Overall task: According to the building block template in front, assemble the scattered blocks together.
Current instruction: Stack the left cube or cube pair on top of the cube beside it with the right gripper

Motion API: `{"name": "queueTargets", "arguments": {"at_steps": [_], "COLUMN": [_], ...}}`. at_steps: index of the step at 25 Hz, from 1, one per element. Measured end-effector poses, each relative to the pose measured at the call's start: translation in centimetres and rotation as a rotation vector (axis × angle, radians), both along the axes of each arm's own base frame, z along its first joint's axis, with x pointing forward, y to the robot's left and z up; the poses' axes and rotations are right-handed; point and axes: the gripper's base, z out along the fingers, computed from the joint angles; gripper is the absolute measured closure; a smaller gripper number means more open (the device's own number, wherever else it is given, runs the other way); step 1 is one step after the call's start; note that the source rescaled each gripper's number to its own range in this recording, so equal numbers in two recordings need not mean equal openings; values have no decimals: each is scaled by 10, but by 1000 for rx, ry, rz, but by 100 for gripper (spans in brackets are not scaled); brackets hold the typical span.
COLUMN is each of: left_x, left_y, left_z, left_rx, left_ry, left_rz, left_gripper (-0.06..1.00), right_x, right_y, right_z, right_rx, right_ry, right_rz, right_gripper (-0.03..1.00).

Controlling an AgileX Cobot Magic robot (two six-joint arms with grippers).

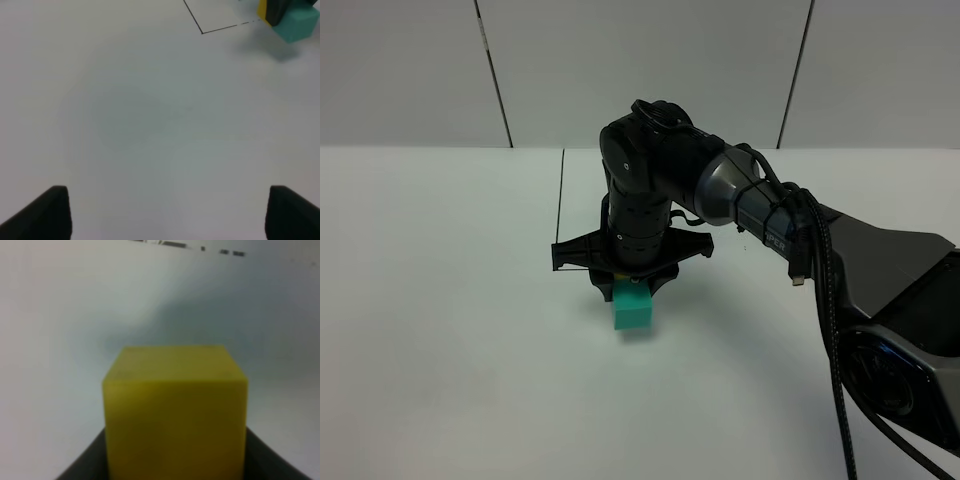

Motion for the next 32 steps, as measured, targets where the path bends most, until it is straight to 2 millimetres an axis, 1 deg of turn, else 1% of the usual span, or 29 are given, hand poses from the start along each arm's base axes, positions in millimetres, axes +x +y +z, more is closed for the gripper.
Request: {"name": "queueTargets", "arguments": {"at_steps": [3,6,17,28,30,31,32], "left_x": [0,0,0,0,0,0,0], "left_y": [0,0,0,0,0,0,0], "left_z": [0,0,0,0,0,0,0], "left_rx": [0,0,0,0,0,0,0], "left_ry": [0,0,0,0,0,0,0], "left_rz": [0,0,0,0,0,0,0], "left_gripper": [26,26,26,26,26,26,26], "right_x": [-1,-2,0,5,4,4,4], "right_y": [2,3,5,6,6,6,6], "right_z": [-1,-6,-43,-44,-44,-44,-44], "right_rx": [18,27,-13,26,30,30,29], "right_ry": [16,38,94,73,77,77,78], "right_rz": [-15,-30,-61,-91,-94,-94,-94], "right_gripper": [96,96,96,96,93,87,76]}}
